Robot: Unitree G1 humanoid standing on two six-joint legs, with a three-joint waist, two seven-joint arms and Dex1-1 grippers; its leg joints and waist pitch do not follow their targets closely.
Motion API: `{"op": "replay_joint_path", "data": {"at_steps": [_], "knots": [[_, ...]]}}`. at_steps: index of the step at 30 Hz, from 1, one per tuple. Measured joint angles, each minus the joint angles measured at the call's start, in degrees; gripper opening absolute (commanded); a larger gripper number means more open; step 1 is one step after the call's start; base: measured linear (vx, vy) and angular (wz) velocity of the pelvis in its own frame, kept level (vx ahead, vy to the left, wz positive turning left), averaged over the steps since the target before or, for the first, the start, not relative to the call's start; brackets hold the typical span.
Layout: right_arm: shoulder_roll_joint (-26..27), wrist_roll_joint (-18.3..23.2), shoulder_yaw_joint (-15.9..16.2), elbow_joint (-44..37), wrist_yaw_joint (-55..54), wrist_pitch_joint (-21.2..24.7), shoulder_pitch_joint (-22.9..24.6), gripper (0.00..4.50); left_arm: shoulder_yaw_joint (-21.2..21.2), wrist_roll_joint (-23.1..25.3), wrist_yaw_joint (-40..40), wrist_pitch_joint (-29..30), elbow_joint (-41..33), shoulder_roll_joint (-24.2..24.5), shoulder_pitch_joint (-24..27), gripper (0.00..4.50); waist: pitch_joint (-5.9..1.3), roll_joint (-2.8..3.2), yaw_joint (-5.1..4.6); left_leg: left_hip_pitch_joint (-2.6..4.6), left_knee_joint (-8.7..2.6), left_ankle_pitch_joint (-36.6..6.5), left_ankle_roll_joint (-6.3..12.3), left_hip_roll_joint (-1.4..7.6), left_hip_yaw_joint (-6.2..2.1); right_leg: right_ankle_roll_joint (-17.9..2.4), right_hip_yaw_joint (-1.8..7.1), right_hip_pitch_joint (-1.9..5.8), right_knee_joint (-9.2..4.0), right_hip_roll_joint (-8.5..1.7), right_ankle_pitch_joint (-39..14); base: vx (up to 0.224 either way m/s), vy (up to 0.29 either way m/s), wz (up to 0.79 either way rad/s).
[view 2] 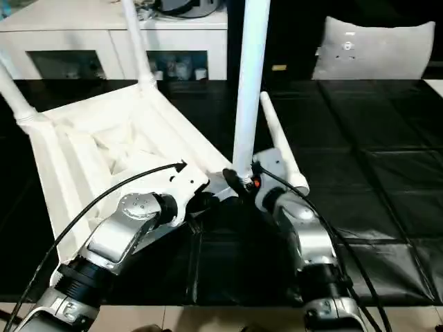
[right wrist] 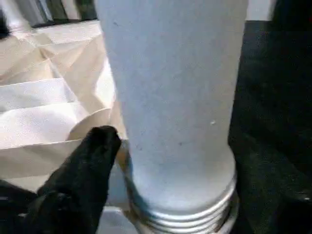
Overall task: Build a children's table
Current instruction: Rotate leg to tighten
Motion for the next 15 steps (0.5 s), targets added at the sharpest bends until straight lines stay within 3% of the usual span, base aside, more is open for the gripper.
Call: {"op": "replay_joint_path", "data": {"at_steps": [5, 8, 11, 15], "knots": [[-5.1, 2.3, 0.5, -2.2, 10.3, -1.5, 2.1, 4.41, -0.5, -0.9, -4.1, -2.9, 0.1, 3.4, 0.0, 0.00, 0.06, 0.04, 0.11, -0.07, 0.01, 0.0, 0.00, 0.00, 0.00, 0.2, 0.00, -0.06, 0.01, 0.01, -0.1, 0.000, 0.000, 0.00], [-10.2, 3.1, 1.0, -4.0, 17.6, -2.4, 2.6, 4.47, -0.8, -1.5, -7.9, -5.9, 0.3, 6.3, 0.1, 0.00, 0.06, 0.03, 0.31, -0.12, 0.06, 0.0, 0.00, 0.01, 0.00, 0.2, -0.01, -0.07, 0.02, 0.00, -0.1, 0.000, 0.000, 0.00], [-13.6, 3.8, 2.7, -5.3, 23.7, -3.5, 2.9, 4.47, -1.0, -2.4, -11.6, -8.9, 1.0, 9.1, 0.1, 0.00, 0.06, 0.02, 0.81, -0.13, 0.09, 0.0, 0.00, 0.02, 0.00, 0.2, -0.01, -0.06, 0.04, -0.01, -0.1, 0.000, 0.000, 0.00], [-17.2, 4.0, 4.8, -5.6, 31.1, -4.2, 2.8, 4.47, -2.0, -3.8, -19.1, -14.9, 2.7, 12.6, 0.1, 0.00, 0.06, 0.02, 2.23, -0.22, 0.19, 0.0, 0.02, -0.02, 0.00, 0.2, -0.01, -0.05, 0.04, -0.10, -0.1, 0.000, 0.000, 0.00]]}}
